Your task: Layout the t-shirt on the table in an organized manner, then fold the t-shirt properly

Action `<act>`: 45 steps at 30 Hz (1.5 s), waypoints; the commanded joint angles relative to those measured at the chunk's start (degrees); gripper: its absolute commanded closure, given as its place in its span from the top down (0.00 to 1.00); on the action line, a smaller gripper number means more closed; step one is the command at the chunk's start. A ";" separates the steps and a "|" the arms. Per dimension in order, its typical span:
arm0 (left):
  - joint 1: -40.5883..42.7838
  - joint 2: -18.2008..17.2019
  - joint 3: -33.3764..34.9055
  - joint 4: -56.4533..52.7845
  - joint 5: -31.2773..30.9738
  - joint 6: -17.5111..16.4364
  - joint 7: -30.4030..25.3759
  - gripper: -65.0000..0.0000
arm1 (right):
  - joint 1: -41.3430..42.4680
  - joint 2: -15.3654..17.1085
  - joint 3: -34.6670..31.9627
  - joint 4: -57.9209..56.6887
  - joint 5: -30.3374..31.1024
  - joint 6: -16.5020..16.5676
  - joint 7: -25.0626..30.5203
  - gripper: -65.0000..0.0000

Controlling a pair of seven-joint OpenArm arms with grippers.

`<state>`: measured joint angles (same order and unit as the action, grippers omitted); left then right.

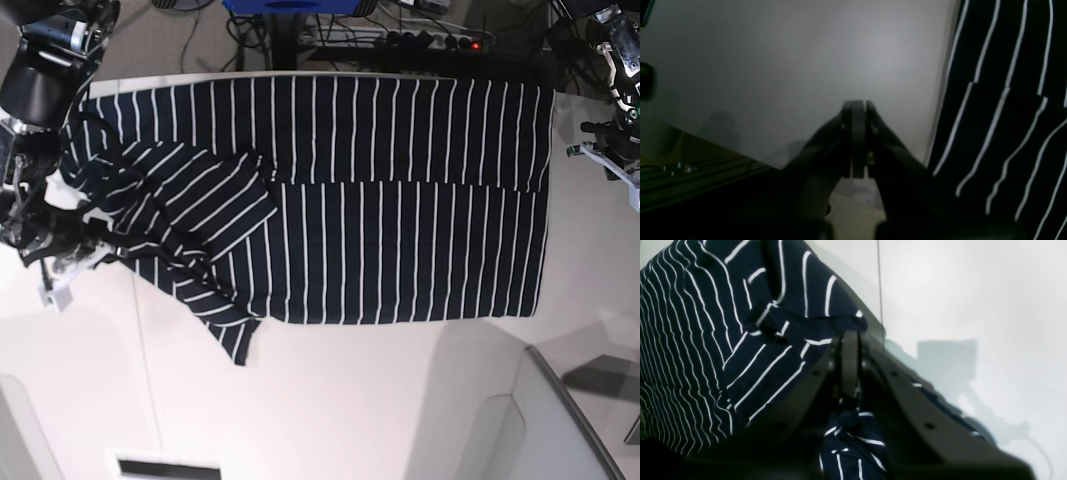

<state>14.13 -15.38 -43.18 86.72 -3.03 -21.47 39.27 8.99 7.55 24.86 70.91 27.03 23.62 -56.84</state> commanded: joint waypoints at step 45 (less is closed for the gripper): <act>-11.19 -7.00 2.08 -11.86 0.17 0.16 -0.80 0.00 | 4.85 2.69 -0.03 -10.04 0.97 0.43 5.10 0.01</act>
<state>3.25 -21.26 -40.77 73.82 -2.81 -21.63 39.24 12.62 9.45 24.67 59.79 27.09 23.66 -52.29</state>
